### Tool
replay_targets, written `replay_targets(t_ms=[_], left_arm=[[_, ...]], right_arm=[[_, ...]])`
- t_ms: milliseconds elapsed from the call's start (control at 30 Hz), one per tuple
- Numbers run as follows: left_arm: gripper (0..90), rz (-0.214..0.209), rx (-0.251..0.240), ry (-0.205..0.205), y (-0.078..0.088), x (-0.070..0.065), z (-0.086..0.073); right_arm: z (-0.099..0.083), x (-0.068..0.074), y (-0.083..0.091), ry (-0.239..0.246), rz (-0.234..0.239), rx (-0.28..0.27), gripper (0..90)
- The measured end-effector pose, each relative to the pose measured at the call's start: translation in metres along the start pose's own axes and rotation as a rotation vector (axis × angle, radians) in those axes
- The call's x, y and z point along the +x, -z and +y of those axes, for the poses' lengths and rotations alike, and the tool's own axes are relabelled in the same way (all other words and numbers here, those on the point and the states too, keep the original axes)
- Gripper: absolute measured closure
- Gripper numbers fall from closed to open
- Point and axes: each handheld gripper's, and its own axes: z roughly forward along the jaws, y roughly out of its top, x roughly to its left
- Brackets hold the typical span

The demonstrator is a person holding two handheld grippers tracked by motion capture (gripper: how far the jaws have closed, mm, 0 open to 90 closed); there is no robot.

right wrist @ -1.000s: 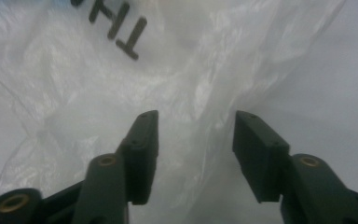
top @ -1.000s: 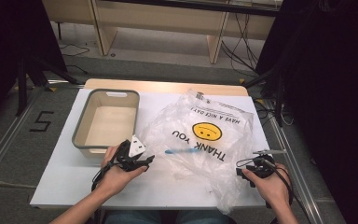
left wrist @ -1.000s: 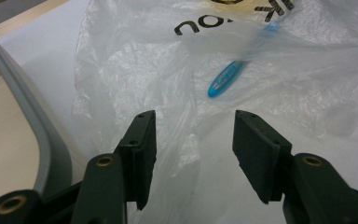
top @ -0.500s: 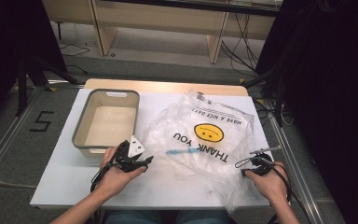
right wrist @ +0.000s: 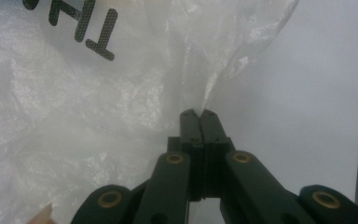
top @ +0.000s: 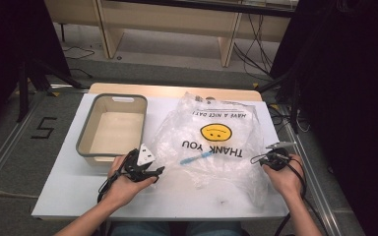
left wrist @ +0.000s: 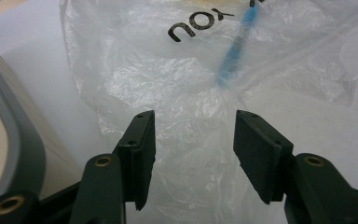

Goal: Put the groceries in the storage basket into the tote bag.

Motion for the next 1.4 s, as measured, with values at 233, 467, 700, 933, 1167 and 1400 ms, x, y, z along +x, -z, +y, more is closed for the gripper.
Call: replay_targets(t_ms=[233,467,700,933,1167,1400], left_arm=[[47.4,-0.031,0.034,0.018,-0.007,-0.002,-0.003],[47.0,-0.059,0.044,0.026,-0.008,-0.005,-0.005],[43.8,-0.033,0.018,0.034,-0.001,-0.003,-0.006],[38.9,-0.025,-0.001,0.055,0.006,-0.004,-0.008],[37.8,-0.034,0.0,0.069,0.009,-0.003,-0.012],[37.0,-0.03,0.008,0.059,0.009,-0.002,-0.014]], right_arm=[[0.013,-0.005,-0.018,0.033,-0.028,-0.058,90.0],[0.013,-0.007,-0.013,0.012,-0.036,-0.115,74.3],[0.002,0.005,0.019,0.022,0.035,-0.232,55.1],[-0.014,0.021,0.034,0.071,0.103,-0.282,46.1],[-0.028,0.026,0.034,0.04,0.165,-0.275,38.1],[-0.031,0.029,0.034,0.036,0.165,-0.284,36.4]])
